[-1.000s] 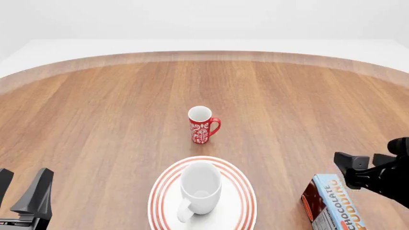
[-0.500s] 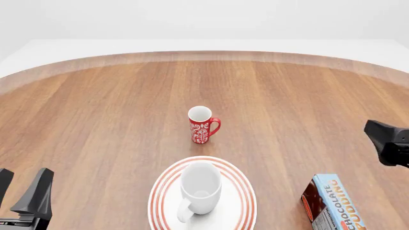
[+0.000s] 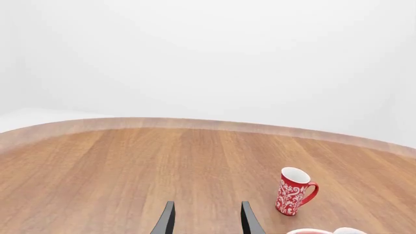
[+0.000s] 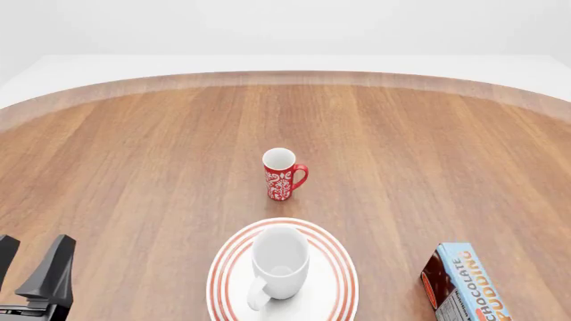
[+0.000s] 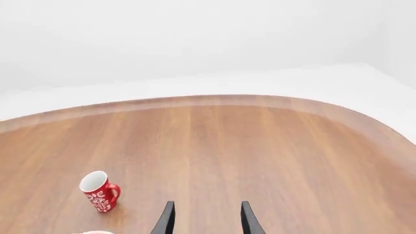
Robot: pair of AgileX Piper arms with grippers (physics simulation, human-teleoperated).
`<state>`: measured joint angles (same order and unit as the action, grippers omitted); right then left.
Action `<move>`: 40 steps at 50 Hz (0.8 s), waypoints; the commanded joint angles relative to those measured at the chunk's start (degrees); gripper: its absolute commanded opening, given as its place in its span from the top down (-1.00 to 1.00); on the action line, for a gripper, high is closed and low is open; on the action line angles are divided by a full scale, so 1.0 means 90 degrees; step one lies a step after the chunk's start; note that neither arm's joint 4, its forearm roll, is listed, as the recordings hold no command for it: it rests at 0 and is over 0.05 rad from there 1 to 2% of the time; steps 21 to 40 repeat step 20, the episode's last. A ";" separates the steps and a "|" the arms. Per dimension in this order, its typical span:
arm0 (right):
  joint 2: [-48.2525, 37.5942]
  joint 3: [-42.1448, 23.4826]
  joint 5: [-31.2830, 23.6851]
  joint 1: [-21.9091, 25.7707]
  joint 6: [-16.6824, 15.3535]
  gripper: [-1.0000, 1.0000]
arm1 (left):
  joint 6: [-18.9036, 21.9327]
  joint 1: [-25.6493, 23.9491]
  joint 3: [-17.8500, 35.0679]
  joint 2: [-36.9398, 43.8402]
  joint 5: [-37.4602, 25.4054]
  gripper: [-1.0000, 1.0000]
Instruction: Pick up the white mug and put it on the plate, and put the chocolate pudding to the right of the plate.
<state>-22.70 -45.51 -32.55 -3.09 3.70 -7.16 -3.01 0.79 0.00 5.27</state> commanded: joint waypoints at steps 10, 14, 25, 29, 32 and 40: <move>0.1490 -0.0165 0.0195 -0.0397 -0.0504 -1.00 | 0.0125 -0.0003 0.0024 0.0000 -0.0029 -1.00; 0.1941 -0.0287 0.0223 -0.0450 -0.0615 -1.00 | 0.0183 -0.0013 0.0031 0.0000 -0.0036 -1.00; 0.2320 -0.0391 0.0195 -0.0573 -0.0446 -1.00 | 0.0257 0.0005 0.0049 0.0000 -0.0054 -1.00; 0.2320 -0.0391 0.0195 -0.0573 -0.0446 -1.00 | 0.0257 0.0005 0.0049 0.0000 -0.0054 -1.00; 0.2320 -0.0391 0.0195 -0.0573 -0.0446 -1.00 | 0.0257 0.0005 0.0049 0.0000 -0.0054 -1.00; 0.2320 -0.0391 0.0195 -0.0573 -0.0446 -1.00 | 0.0257 0.0005 0.0049 0.0000 -0.0054 -1.00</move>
